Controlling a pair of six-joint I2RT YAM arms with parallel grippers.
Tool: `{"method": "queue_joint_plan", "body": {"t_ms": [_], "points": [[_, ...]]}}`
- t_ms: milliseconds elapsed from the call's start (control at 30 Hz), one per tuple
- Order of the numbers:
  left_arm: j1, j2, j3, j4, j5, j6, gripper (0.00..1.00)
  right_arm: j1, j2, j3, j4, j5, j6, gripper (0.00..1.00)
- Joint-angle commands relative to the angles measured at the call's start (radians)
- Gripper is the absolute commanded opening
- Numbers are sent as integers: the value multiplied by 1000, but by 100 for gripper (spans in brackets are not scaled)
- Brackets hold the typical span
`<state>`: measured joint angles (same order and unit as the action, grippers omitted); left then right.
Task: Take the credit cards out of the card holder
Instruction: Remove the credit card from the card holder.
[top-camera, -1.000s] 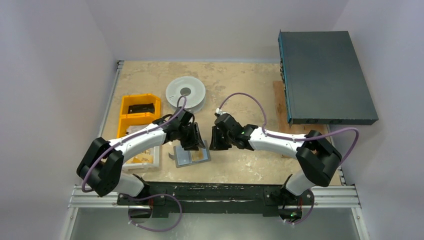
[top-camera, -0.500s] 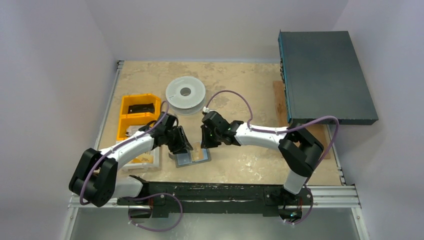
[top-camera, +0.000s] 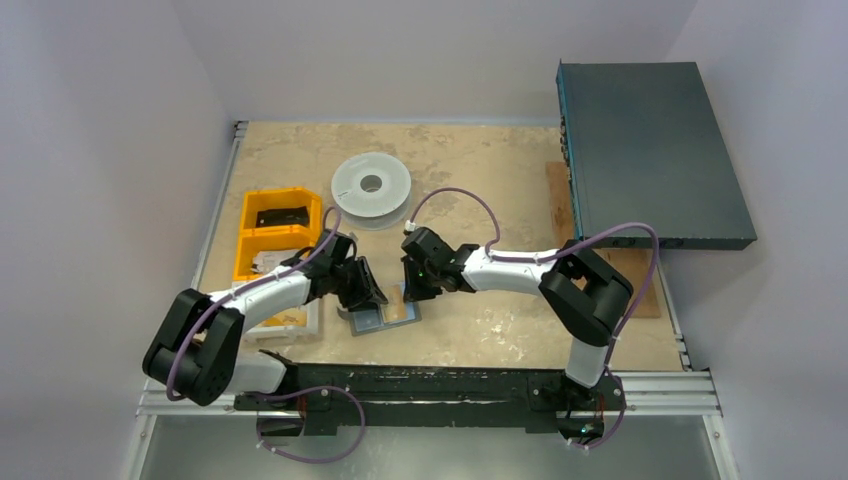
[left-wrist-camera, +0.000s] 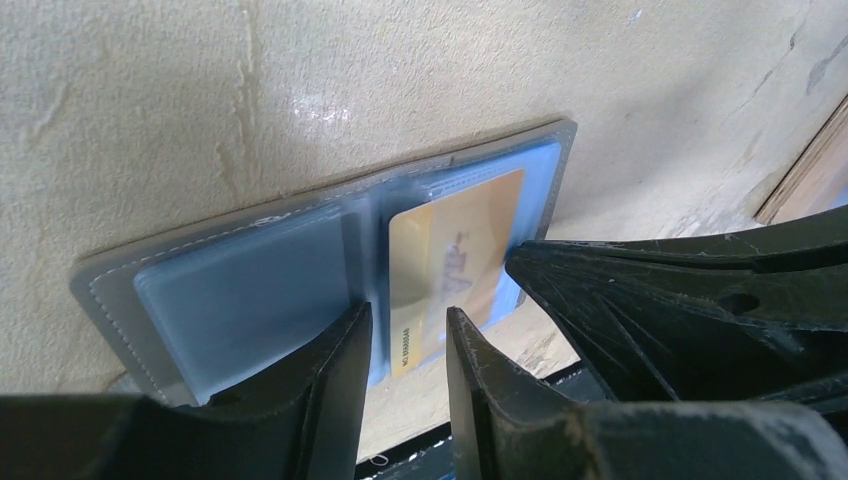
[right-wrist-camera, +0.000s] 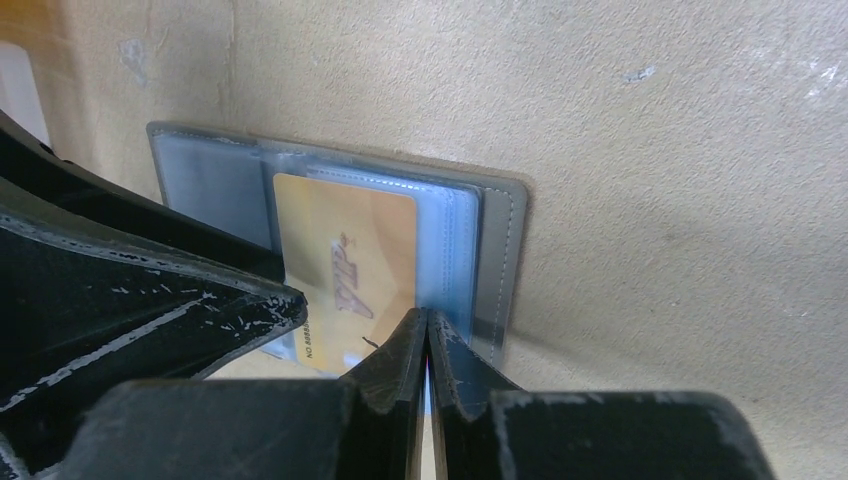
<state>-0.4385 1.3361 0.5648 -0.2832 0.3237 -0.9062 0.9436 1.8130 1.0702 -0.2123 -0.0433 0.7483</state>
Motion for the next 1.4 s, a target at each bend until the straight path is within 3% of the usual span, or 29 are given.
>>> {"method": "queue_joint_plan", "body": {"t_ms": [0, 667, 1367], "points": [[6, 16, -15, 66, 24, -2, 32, 1, 9, -45, 9, 21, 7, 3], [8, -12, -18, 96, 67, -36, 0, 0, 35, -101, 33, 11, 28, 2], [41, -96, -17, -75, -28, 39, 0, -23, 15, -162, 27, 42, 51, 1]]}}
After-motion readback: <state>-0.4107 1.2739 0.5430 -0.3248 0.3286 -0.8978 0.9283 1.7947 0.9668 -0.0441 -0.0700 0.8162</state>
